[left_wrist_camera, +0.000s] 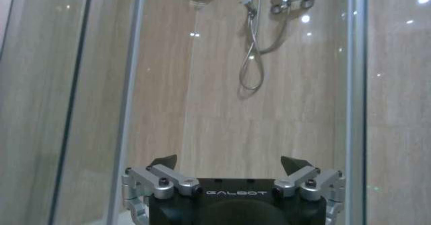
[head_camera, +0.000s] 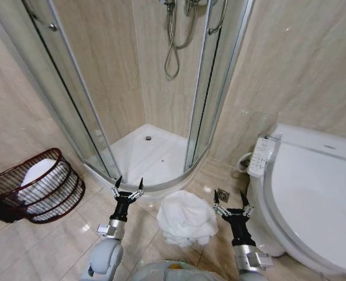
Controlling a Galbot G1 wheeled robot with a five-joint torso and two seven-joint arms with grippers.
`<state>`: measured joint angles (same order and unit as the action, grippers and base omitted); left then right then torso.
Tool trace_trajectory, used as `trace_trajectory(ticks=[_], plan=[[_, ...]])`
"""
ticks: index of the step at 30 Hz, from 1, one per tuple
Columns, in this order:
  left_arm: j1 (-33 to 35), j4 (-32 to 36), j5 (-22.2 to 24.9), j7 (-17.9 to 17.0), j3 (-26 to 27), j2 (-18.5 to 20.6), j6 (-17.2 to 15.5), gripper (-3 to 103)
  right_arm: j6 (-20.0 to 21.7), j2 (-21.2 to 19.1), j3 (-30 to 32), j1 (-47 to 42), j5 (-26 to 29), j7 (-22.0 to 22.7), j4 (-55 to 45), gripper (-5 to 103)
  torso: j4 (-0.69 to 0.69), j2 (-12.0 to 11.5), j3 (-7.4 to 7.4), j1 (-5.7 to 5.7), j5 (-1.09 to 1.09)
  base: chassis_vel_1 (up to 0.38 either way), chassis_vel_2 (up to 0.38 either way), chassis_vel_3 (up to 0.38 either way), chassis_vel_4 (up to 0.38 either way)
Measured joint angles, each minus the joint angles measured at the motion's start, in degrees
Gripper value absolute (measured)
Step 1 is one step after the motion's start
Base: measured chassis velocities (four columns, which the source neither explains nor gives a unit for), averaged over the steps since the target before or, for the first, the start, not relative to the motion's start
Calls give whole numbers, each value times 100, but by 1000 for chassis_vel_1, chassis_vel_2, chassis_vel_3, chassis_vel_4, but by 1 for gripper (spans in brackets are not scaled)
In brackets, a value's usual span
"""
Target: Discard the used towel into the hamper.
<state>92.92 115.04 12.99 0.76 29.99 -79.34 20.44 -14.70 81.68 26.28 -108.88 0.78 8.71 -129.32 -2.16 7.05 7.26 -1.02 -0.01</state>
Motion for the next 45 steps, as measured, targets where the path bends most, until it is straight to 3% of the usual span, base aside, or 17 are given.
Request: trace_trajectory(ticks=[11,16,19,20,22,24,25,28,33,37,45], plan=[[45,11,-3,-25,21,4,-21,100,-23,-106,215,63,238,-91,352,100,0,0,-2,2,1,25,6,2,27],[2,-22,-33,-30,14,-23,-50,100,126,-90,366,116,578,-366,522,100,0,0,-2,2,2,44,48,84,57],[-4,-52,-101,-67,-54,-25,-81,100,647,77,558,232,911,-919,658,100,1,1,-2,2,0,44,67,76,69],[-4,-52,-101,-67,-54,-25,-81,100,647,77,558,232,911,-919,658,100,1,1,-2,2,0,54,69,64,72],[7,-118,-141,-150,-130,-5,-92,100,1056,-29,519,437,978,-1070,913,100,1,0,-2,2,2,59,49,58,69],[33,-174,-246,-221,-177,4,-83,100,1614,-295,363,728,1105,-1027,1217,100,0,0,-1,2,1,73,61,67,43],[33,-174,-246,-221,-177,4,-83,100,1614,-295,363,728,1105,-1027,1217,100,0,0,-1,2,1,73,51,77,43],[66,-155,-296,-313,-196,-28,-74,100,2192,-561,144,1010,1520,-771,1451,100,-3,0,-1,2,1,75,53,52,61],[110,-49,-367,-441,-99,-67,-141,100,2532,-860,-35,1180,1959,-675,1623,100,2,0,-1,2,2,15,11,7,6],[212,28,-459,-682,1,-91,-408,100,2777,-1113,-283,1149,2417,-655,1731,100,0,0,-1,1,2,0,0,0,0],[188,78,-612,-721,42,-213,-646,100,3174,-1222,-767,1478,2681,-604,1902,100,0,0,-2,1,0,0,0,0,0]])
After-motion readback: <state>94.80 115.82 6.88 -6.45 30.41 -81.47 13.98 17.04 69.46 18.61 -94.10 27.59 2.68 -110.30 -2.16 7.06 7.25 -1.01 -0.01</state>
